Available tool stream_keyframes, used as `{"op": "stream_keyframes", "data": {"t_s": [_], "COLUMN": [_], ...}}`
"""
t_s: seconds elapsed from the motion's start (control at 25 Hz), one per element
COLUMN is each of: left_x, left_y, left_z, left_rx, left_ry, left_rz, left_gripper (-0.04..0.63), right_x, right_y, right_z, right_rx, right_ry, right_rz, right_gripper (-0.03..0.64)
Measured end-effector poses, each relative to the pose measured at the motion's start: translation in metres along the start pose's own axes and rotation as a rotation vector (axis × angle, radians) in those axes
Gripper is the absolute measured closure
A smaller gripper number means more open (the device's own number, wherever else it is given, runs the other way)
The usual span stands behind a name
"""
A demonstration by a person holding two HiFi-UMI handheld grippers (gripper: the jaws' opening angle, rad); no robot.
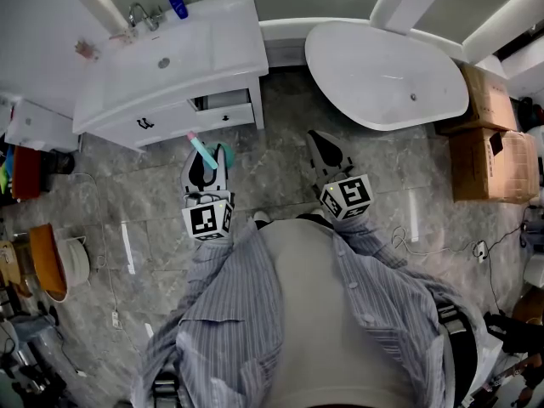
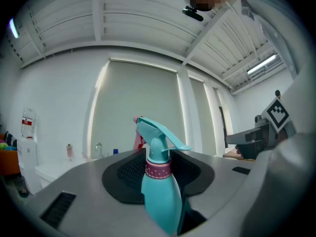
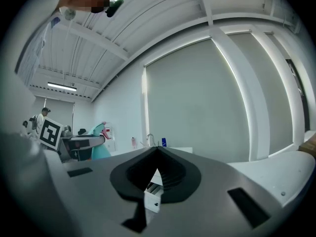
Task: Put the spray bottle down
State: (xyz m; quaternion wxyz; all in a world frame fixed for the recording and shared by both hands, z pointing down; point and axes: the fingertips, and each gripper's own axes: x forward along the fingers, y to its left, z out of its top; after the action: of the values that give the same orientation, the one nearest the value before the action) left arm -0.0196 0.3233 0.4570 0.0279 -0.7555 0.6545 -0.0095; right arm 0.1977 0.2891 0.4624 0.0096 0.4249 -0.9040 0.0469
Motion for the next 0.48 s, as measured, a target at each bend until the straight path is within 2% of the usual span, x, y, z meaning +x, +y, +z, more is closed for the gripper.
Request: {"op": "stream_keyframes", "data": {"t_s": [0.48], "left_x": [0.003], "left_y": [0.020], "left_z": [-0.001], "left_rx": [-0.006], "left_ry": [-0.013], "left_rz": [-0.020], "left_gripper": [0.449], "right_x": [0.015], "right_y": [0.014], "right_z": [0.000], "right_rx": [-0.013], "right_ry": [0.005], "right_rz": [-0.018], "right_gripper": [0.602]}}
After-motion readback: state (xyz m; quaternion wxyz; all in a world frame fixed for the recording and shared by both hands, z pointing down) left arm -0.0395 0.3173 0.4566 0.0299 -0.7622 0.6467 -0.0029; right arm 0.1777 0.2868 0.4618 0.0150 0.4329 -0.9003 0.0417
